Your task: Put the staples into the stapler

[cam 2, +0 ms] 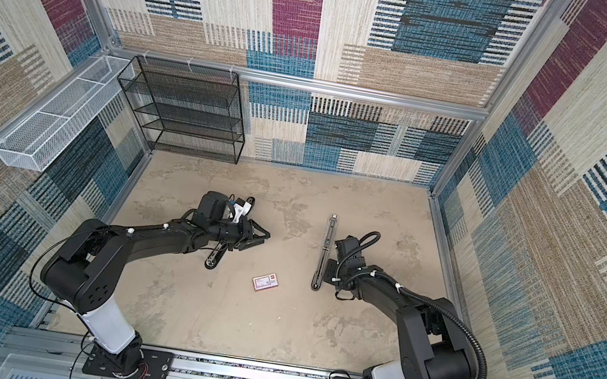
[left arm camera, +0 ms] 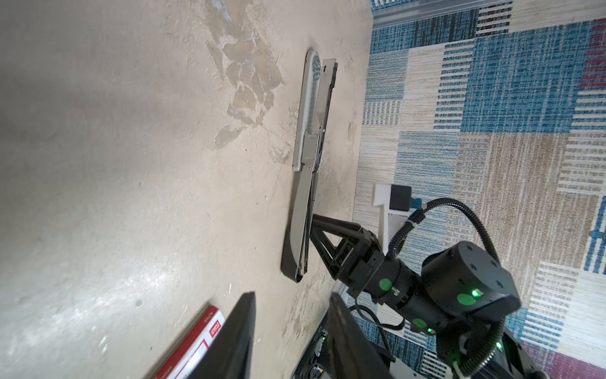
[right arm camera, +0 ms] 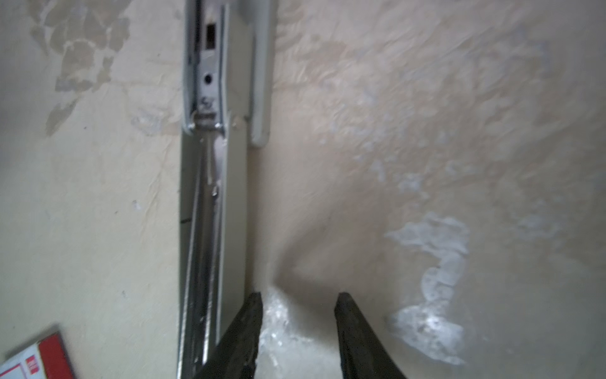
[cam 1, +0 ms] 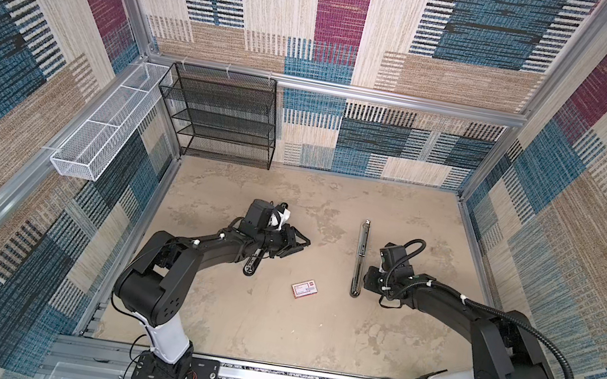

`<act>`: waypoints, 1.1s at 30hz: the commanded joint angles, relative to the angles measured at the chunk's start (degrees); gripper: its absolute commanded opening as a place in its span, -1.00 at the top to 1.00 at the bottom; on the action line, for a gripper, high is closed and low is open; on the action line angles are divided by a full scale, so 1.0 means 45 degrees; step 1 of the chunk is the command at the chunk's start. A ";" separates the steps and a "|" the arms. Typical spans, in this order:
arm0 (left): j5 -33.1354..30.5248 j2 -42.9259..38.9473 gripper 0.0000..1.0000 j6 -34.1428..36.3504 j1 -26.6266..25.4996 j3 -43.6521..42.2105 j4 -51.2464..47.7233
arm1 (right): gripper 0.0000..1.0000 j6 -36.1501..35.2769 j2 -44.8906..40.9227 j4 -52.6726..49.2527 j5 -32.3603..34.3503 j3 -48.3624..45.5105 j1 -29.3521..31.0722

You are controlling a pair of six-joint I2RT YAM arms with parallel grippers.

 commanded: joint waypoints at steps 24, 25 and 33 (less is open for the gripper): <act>-0.1971 -0.3355 0.20 0.2314 0.0483 -0.0647 -0.3823 | 0.12 -0.0268 0.7230 0.0676 -0.3182 0.9060 0.1158; -0.1952 -0.3378 0.20 0.2362 0.0488 -0.0621 -0.3899 | 0.11 -0.0458 0.7172 0.0574 -0.3206 0.9153 0.1158; -0.2121 -0.3600 0.18 0.2653 0.0488 -0.0461 -0.4190 | -0.56 -0.3257 0.5334 0.0098 -0.1404 0.8741 0.1015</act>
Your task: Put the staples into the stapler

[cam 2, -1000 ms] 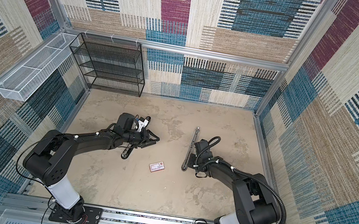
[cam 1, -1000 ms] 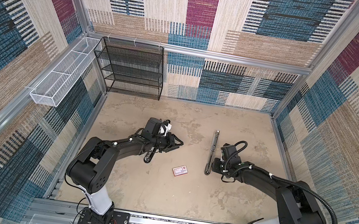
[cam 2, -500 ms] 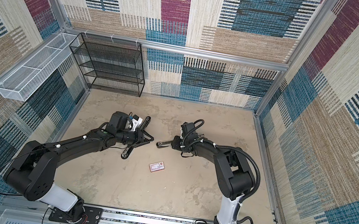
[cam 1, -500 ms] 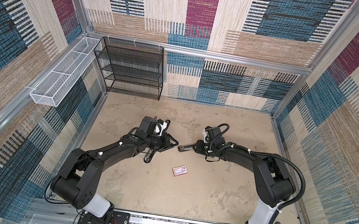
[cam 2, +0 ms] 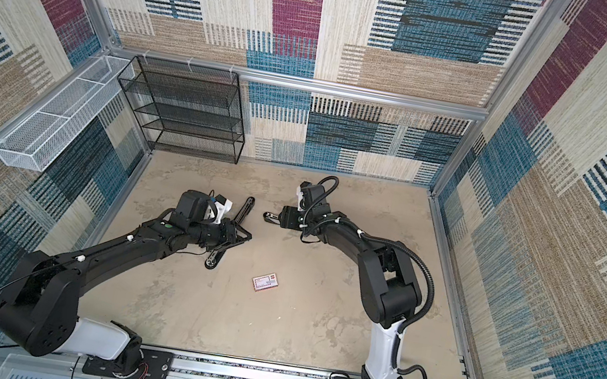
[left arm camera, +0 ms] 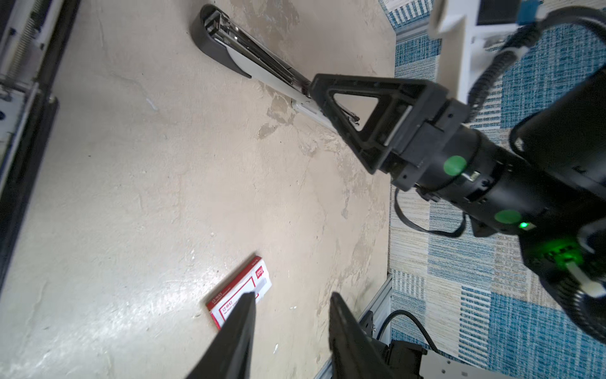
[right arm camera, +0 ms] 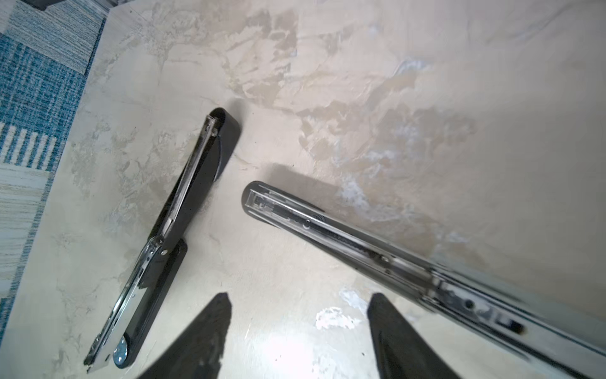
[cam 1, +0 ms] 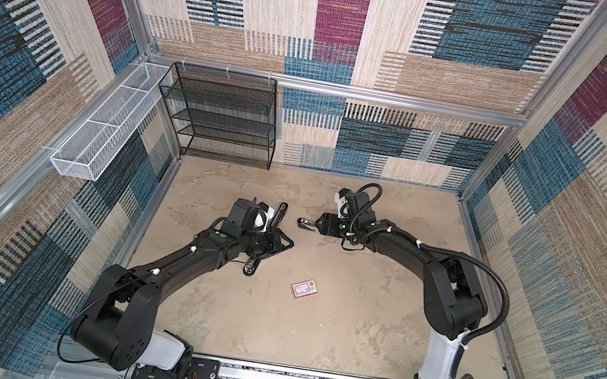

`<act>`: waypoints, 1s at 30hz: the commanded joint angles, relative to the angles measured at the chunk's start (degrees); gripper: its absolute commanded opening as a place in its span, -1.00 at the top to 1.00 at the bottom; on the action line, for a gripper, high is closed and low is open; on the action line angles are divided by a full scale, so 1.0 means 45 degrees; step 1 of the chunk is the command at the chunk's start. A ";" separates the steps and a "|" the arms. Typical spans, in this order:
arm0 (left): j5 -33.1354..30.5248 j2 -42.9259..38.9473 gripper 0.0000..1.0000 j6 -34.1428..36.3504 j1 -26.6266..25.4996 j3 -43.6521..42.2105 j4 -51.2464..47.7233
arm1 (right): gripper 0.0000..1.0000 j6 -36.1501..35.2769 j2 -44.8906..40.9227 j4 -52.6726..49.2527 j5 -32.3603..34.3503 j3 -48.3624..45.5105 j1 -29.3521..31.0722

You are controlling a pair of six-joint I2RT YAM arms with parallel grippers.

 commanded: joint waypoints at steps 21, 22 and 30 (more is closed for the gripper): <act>0.0005 -0.0039 0.19 0.0400 0.0027 -0.0025 -0.0199 | -0.65 -0.8730 0.2362 -0.2783 -0.0684 0.2578 -0.1432; 0.0005 -0.0054 0.19 0.0418 0.0027 -0.0015 -0.0216 | -0.64 -0.8749 0.2331 -0.2760 -0.0934 0.2512 -0.1487; -0.0034 -0.0025 0.19 0.0461 0.0141 0.0006 -0.0281 | -0.46 -0.8596 0.2840 -0.2974 -0.0937 0.2336 -0.1493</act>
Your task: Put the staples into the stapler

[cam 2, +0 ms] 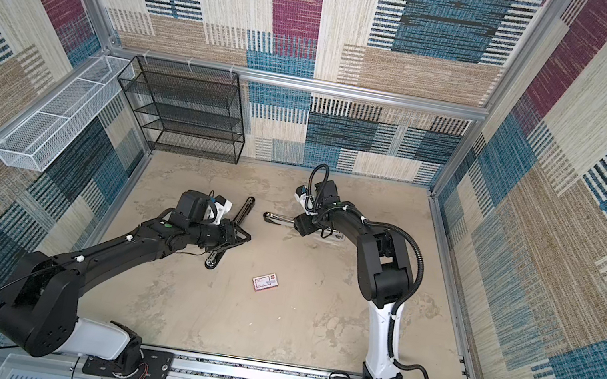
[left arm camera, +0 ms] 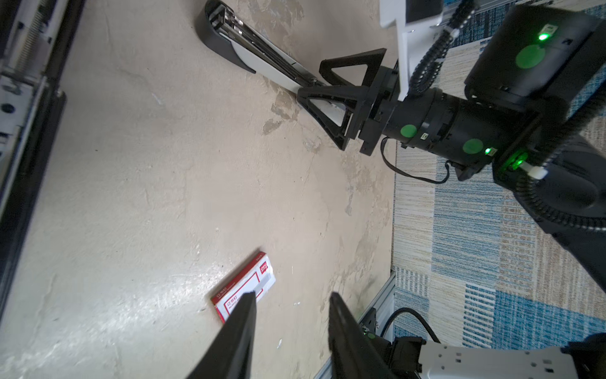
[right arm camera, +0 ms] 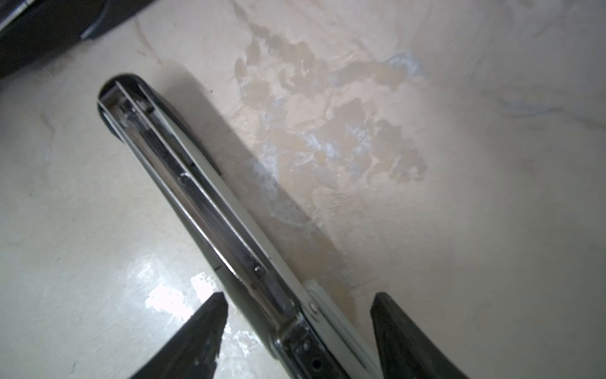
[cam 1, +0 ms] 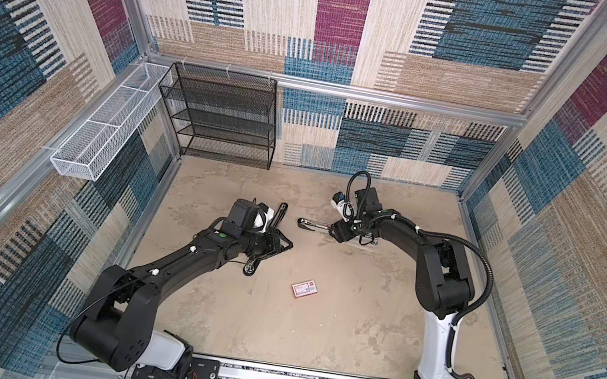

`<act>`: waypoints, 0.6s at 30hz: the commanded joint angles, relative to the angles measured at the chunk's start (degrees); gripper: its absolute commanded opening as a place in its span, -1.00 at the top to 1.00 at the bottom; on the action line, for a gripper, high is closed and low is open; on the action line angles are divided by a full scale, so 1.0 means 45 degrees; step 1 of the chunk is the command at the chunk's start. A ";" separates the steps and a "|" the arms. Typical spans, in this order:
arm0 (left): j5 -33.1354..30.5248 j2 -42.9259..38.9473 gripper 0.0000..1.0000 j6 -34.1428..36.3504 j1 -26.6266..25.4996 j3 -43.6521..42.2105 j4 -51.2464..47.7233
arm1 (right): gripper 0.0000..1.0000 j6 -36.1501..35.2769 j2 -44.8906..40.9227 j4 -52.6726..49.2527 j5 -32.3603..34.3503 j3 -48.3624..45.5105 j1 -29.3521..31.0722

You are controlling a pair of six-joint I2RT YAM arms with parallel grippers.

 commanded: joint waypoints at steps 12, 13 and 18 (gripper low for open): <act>-0.0009 0.0117 0.19 0.0120 0.0088 -0.0123 0.0309 | 0.20 0.1388 -0.0012 0.0517 -0.0398 -0.0520 -0.0011; 0.0014 0.0144 0.19 0.0098 0.0081 -0.0139 0.0378 | 0.23 0.1684 0.0046 0.0576 -0.0523 -0.0462 -0.0011; -0.0024 0.0205 0.19 0.0056 0.0081 -0.0247 0.0468 | 0.42 0.4246 0.0330 0.0997 -0.0893 -0.0093 0.0081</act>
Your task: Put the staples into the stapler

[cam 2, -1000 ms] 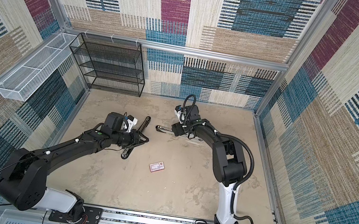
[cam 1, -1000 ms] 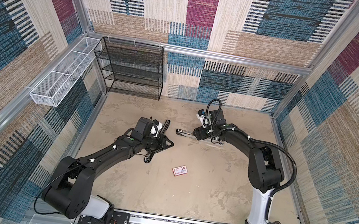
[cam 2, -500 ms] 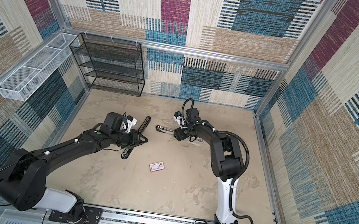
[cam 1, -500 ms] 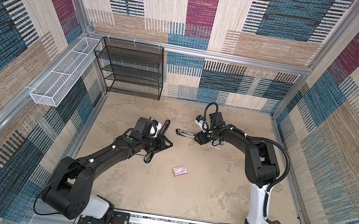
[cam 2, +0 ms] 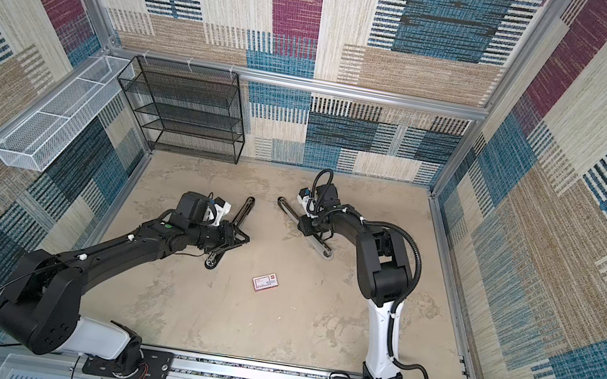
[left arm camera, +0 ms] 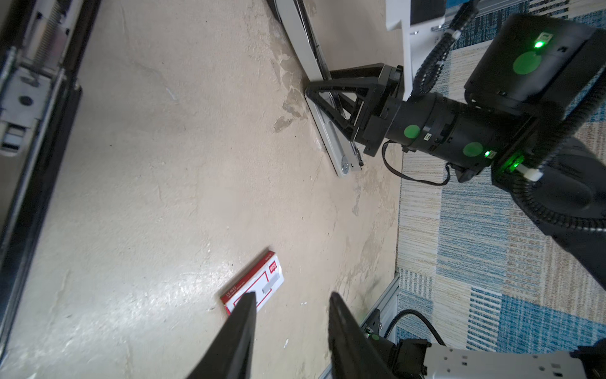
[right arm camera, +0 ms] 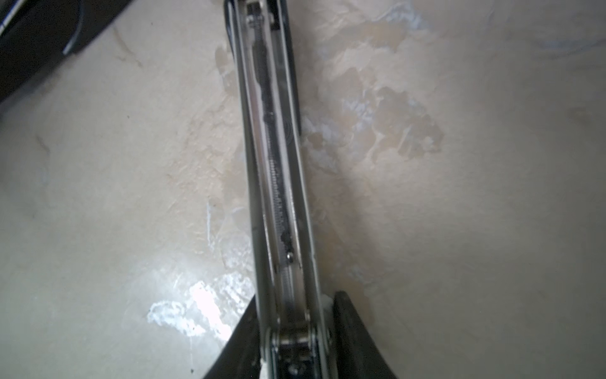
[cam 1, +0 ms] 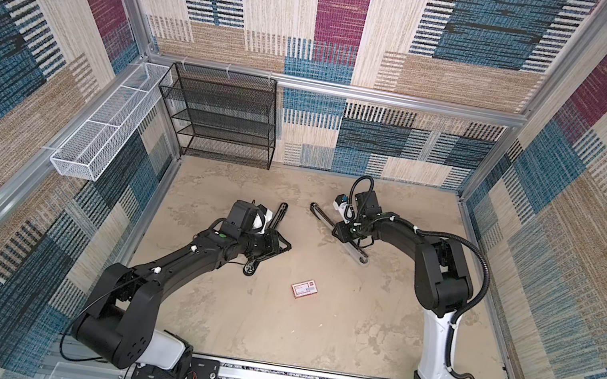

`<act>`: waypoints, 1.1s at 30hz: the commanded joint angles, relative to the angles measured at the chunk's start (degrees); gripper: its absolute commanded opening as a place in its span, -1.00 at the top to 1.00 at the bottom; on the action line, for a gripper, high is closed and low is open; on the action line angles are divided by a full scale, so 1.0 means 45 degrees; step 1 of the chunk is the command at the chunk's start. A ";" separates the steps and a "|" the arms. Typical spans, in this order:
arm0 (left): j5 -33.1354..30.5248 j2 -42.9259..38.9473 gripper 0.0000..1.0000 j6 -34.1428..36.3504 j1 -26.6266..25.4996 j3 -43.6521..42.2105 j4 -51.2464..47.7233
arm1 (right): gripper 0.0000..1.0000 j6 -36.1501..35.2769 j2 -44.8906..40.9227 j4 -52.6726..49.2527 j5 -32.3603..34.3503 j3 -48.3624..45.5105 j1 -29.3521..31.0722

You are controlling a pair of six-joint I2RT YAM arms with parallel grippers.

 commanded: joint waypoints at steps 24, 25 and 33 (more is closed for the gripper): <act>0.0133 0.0333 0.20 -0.0219 0.0032 -0.0336 0.0927 | 0.10 0.8950 -0.0246 0.1536 0.1204 -0.0504 0.2259; 0.0080 0.0294 0.20 -0.0197 0.0033 -0.0341 0.0863 | 0.10 0.9075 -0.0291 0.1685 0.0872 -0.0578 0.2259; 0.0035 0.0138 0.19 -0.0137 0.0033 -0.0344 0.0701 | 0.04 0.9389 -0.0931 0.2149 0.0041 -0.1472 0.2392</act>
